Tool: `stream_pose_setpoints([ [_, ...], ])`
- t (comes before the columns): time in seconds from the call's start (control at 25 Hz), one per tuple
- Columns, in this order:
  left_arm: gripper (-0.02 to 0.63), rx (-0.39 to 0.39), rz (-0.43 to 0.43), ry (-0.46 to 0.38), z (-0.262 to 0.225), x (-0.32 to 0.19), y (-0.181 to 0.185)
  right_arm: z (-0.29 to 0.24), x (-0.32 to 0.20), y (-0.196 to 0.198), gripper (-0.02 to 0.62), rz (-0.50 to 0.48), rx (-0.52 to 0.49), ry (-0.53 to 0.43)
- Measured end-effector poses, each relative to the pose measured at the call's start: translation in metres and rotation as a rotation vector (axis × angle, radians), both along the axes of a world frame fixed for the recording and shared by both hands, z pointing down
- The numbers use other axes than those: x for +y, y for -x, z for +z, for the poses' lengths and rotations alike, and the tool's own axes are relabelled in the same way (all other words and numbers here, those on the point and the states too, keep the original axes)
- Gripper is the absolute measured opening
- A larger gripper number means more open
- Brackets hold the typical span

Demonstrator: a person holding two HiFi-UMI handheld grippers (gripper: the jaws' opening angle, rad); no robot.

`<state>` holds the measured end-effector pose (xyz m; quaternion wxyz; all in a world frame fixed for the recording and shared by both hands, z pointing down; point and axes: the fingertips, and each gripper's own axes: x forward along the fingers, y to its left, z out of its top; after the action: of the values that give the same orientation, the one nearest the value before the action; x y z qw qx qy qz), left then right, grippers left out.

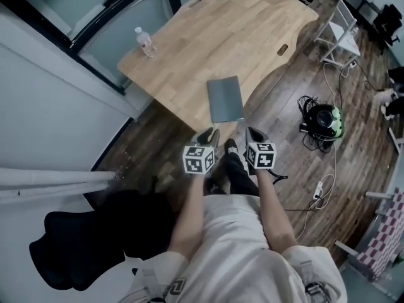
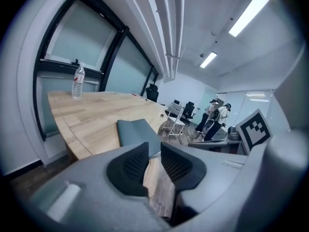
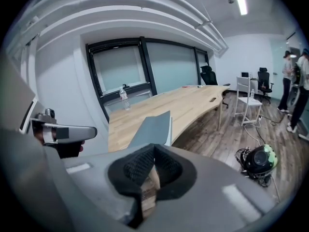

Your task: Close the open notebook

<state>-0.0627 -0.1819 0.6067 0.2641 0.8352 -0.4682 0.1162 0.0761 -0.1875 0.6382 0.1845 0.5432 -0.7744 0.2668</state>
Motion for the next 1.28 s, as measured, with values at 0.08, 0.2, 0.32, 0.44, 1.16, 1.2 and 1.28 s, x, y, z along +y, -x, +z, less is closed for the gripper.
stream_pose_setpoints([
  [0.08,0.058,0.0,-0.015,-0.011,-0.003,0.012,0.008,0.0,0.011,0.001,0.002,0.001,0.0,-0.003],
  [0.2,0.028,0.005,-0.05,-0.013,-0.004,0.025,0.021,-0.003,0.023,0.006,0.002,0.002,-0.005,-0.015],
  [0.32,0.008,-0.001,-0.075,0.002,-0.001,0.038,0.031,-0.009,0.03,0.012,0.002,-0.011,-0.008,-0.031],
  [0.44,0.008,-0.01,-0.081,0.013,-0.001,0.044,0.036,-0.014,0.033,0.02,0.002,-0.027,-0.02,-0.04],
  [1.16,0.008,0.004,-0.062,0.009,-0.007,0.032,0.025,-0.021,0.017,0.028,0.002,-0.085,-0.05,-0.026],
  [1.2,0.008,0.006,-0.063,0.008,-0.007,0.031,0.024,-0.02,0.018,0.026,0.002,-0.081,-0.062,-0.023],
  [1.28,0.008,0.003,-0.055,0.005,-0.005,0.031,0.018,-0.018,0.018,0.02,0.002,-0.074,-0.065,-0.019],
])
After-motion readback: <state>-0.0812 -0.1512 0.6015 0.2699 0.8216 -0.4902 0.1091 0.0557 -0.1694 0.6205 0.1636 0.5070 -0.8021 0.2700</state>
